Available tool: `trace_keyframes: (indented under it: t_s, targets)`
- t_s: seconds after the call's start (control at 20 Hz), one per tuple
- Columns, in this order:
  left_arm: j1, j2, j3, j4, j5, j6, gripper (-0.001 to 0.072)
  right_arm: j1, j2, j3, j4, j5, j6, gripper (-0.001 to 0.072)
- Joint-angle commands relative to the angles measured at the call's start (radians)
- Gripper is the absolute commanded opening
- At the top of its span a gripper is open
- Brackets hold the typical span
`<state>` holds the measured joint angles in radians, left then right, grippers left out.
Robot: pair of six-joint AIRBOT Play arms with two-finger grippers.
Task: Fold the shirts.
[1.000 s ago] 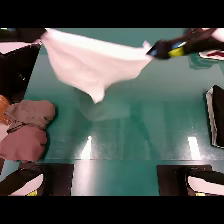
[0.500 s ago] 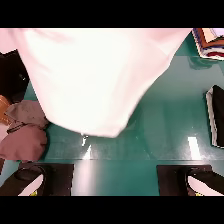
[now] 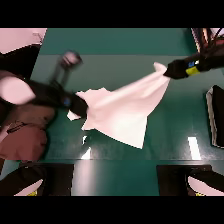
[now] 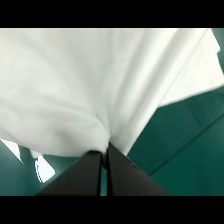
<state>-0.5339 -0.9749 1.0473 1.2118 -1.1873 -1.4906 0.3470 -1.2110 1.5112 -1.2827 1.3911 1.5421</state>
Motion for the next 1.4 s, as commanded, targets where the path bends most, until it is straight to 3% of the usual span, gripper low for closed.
trace_keyframes:
  t_s: [0.0,0.05,0.1,0.15,0.2,0.4,0.7,1.0,1.15,1.25,1.3,1.35]
  targets:
    - [-0.084,-0.008,-0.225,-0.101,0.078,-0.001,0.0028,-0.022,0.04,-0.137,-0.01,-0.015,0.005,0.0021]
    - [-0.085,-0.008,-0.234,-0.106,0.101,-0.001,0.0048,-0.022,0.054,-0.162,-0.007,-0.027,0.005,0.0021]
    - [-0.084,-0.006,-0.226,-0.103,0.127,-0.001,0.033,-0.022,0.064,-0.18,-0.008,-0.035,0.005,0.0021]
    - [-0.084,-0.007,-0.208,-0.101,0.148,0.0,0.0531,-0.022,0.072,-0.19,-0.008,-0.041,0.005,0.0021]
    - [-0.078,-0.007,-0.172,-0.086,0.158,0.017,0.0541,-0.022,0.074,-0.193,-0.007,-0.045,0.005,0.0021]
    - [0.088,-0.01,0.014,0.063,0.177,0.021,0.0541,-0.022,0.073,-0.193,0.0,-0.06,0.005,0.0021]
    - [0.443,-0.192,0.061,0.014,0.224,0.027,0.0541,-0.022,0.071,-0.193,0.0,-0.081,0.005,0.0022]
    - [0.497,-0.492,0.061,-0.162,0.282,0.116,0.0541,-0.022,0.07,-0.193,0.0,-0.081,0.005,0.0022]
    - [0.497,-0.537,0.061,-0.274,0.284,0.19,0.0539,-0.022,0.07,-0.193,0.0,-0.081,0.005,0.0022]
    - [0.497,-0.534,0.08,-0.284,0.28,0.189,0.0536,-0.022,0.07,-0.193,0.0,-0.08,0.005,0.0022]
    - [0.497,-0.532,0.098,-0.282,0.265,0.189,0.0363,-0.022,0.07,-0.193,0.0,-0.08,0.005,0.0022]
    - [0.497,-0.524,0.123,-0.276,0.244,0.19,0.0095,-0.022,0.071,-0.193,0.0,-0.081,0.005,0.0022]
